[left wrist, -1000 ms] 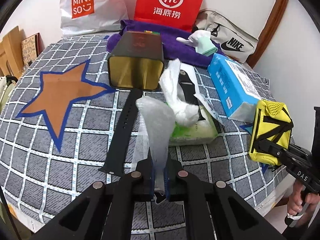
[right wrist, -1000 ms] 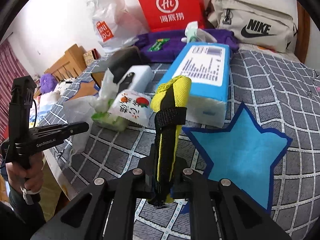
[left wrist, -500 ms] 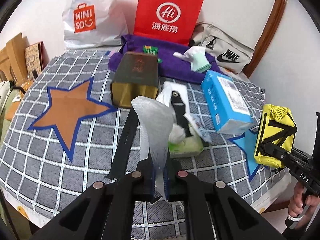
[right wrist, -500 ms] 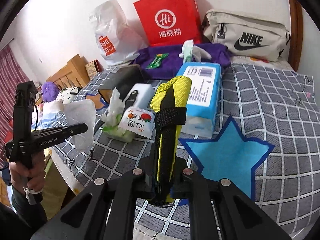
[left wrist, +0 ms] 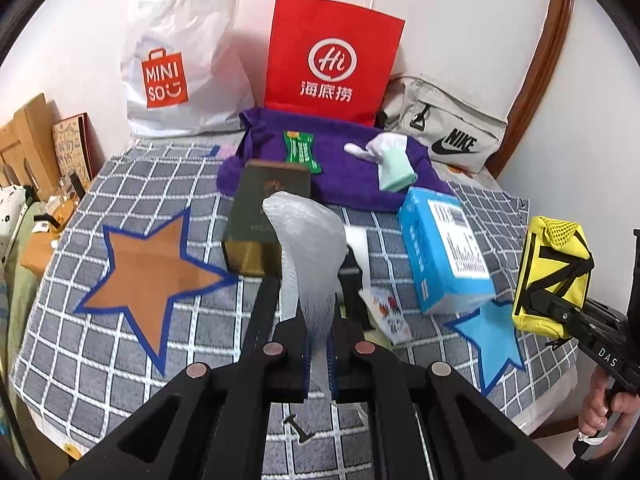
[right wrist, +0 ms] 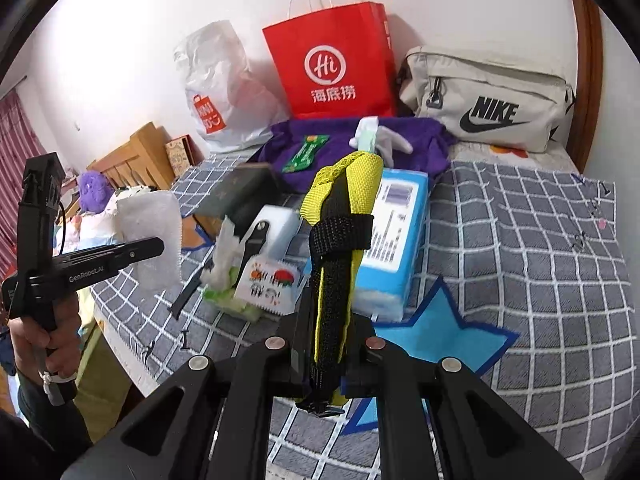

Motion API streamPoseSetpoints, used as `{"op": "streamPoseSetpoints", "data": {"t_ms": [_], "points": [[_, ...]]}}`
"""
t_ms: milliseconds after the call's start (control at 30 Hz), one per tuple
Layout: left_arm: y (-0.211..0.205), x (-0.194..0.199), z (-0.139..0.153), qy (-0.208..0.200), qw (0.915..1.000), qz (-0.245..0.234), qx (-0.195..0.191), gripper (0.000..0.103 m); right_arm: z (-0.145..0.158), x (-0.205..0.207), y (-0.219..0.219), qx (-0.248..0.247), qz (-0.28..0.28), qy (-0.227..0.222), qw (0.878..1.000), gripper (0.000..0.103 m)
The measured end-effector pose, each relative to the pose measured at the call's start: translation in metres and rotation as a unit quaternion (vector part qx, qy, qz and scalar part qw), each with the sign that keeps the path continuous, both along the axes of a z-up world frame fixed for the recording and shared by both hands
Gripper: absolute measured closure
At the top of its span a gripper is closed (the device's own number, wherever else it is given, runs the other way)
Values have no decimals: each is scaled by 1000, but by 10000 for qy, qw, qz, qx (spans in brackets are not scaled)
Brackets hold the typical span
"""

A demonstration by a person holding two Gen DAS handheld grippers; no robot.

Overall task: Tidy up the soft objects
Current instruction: 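Carry the mesh bag and yellow pouch toward the purple towel with both tools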

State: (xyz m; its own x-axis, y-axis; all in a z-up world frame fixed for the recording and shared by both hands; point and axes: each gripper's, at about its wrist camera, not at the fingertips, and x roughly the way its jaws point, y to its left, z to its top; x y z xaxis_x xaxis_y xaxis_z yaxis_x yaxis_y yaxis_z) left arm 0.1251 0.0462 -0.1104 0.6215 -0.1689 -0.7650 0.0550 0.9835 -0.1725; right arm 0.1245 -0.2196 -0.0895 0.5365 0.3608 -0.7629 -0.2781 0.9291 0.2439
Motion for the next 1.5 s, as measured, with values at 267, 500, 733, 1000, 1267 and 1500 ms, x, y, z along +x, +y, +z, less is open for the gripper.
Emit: {"op": "streamPoseSetpoints", "data": {"t_ms": [267, 500, 733, 1000, 1267, 1500], "points": [[-2, 22, 18, -137, 9999, -9, 84, 96, 14, 22, 1, -55, 5, -136, 9999, 94], [-1, 49, 31, -232, 9996, -33, 140, 96, 24, 49, -2, -127, -76, -226, 9996, 94], [-1, 80, 40, -297, 9994, -65, 167, 96, 34, 79, -7, -197, -211, -342, 9990, 94], [0, 108, 49, -345, 9992, -113, 177, 96, 45, 108, -8, -293, -288, -468, 9981, 94], [6, 133, 58, -436, 9989, -36, 170, 96, 50, 140, -3, -271, -298, -494, 9980, 94], [9, 160, 58, -385, 9990, 67, 210, 96, 57, 171, 1, -282, -313, -583, 9974, 94]]}}
